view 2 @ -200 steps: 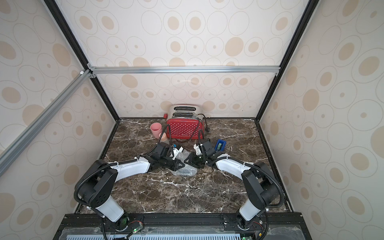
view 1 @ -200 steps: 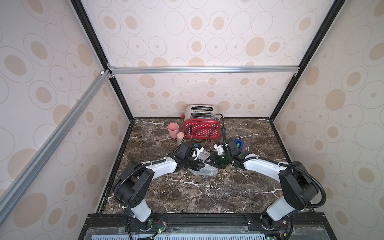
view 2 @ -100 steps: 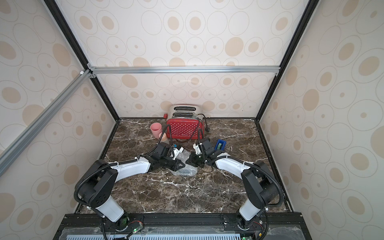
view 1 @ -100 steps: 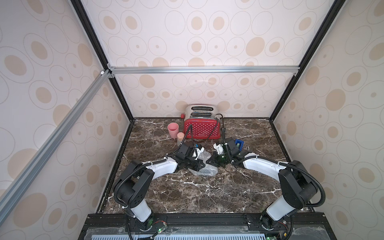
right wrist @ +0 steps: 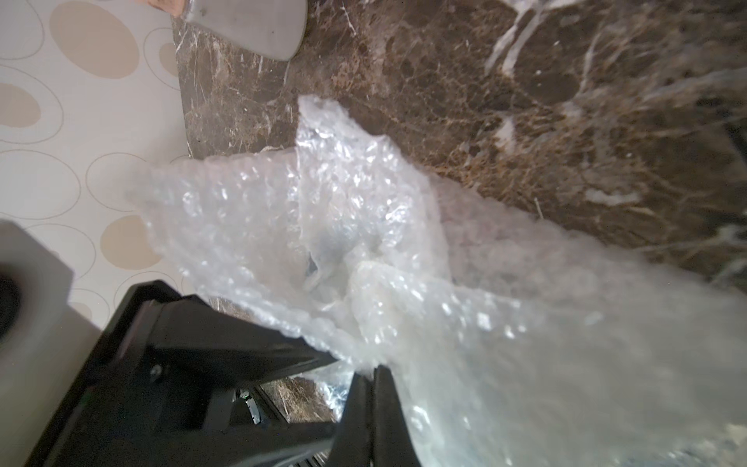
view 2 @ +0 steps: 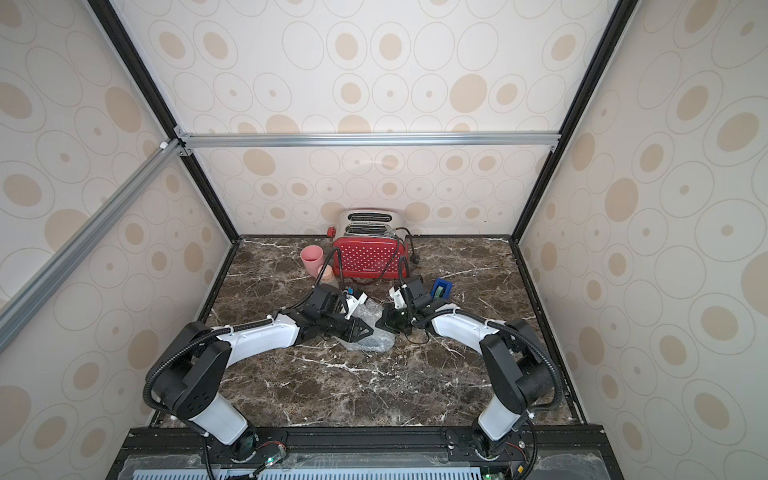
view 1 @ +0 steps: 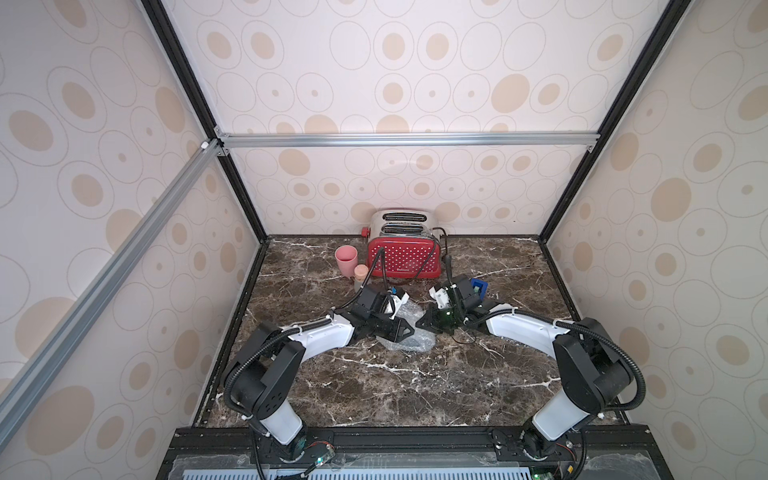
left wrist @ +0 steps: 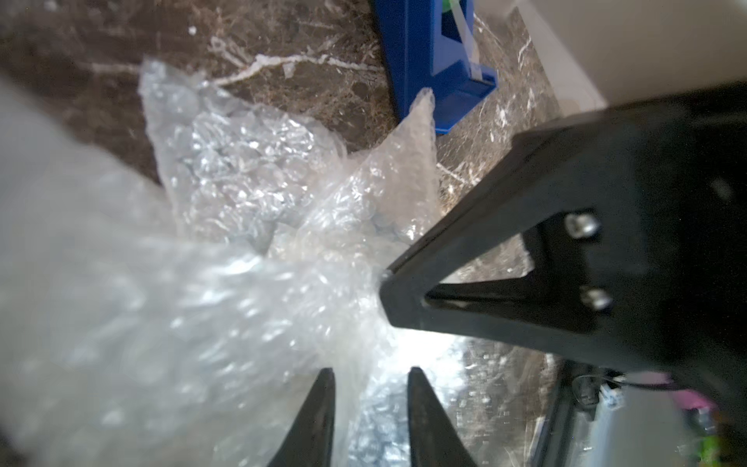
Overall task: Wrap bowls in bubble wrap
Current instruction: Wrap the bowl in bubble wrap.
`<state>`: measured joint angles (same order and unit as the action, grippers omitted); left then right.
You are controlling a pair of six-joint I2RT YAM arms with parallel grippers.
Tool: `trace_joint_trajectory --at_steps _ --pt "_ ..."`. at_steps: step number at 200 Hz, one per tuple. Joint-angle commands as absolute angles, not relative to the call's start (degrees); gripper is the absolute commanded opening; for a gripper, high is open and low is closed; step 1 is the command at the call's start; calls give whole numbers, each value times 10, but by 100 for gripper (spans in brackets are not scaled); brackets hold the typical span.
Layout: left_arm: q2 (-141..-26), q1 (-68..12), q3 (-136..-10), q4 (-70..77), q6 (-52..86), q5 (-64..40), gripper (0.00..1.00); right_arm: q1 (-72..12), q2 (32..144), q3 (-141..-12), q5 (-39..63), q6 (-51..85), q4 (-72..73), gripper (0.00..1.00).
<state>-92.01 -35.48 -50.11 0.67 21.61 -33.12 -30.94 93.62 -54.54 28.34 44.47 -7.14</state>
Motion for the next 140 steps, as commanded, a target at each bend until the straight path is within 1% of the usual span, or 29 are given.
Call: trace_joint_trajectory --at_steps 1,19,53,77,90,101,117,140 --pt "-883 -360 -525 -17 216 -327 38 -305 942 -543 280 438 -70 0" --pt "-862 -359 -527 -29 220 -316 42 -305 943 -542 281 438 -69 0" --pt "-853 -359 -560 -84 240 -259 42 -304 942 -543 280 427 -75 0" --pt "-868 -359 -590 -120 242 -211 37 -304 941 -548 280 409 -88 0" --pt "-882 -359 -606 -133 241 -194 31 -304 941 -549 279 400 -92 0" --pt "-896 -359 -615 -130 243 -200 29 -302 942 -549 278 394 -98 0" --pt "-919 -359 -623 -118 243 -216 22 -302 944 -550 279 388 -101 0" --pt "-944 -359 -621 -90 246 -242 20 -300 945 -551 279 383 -104 0"
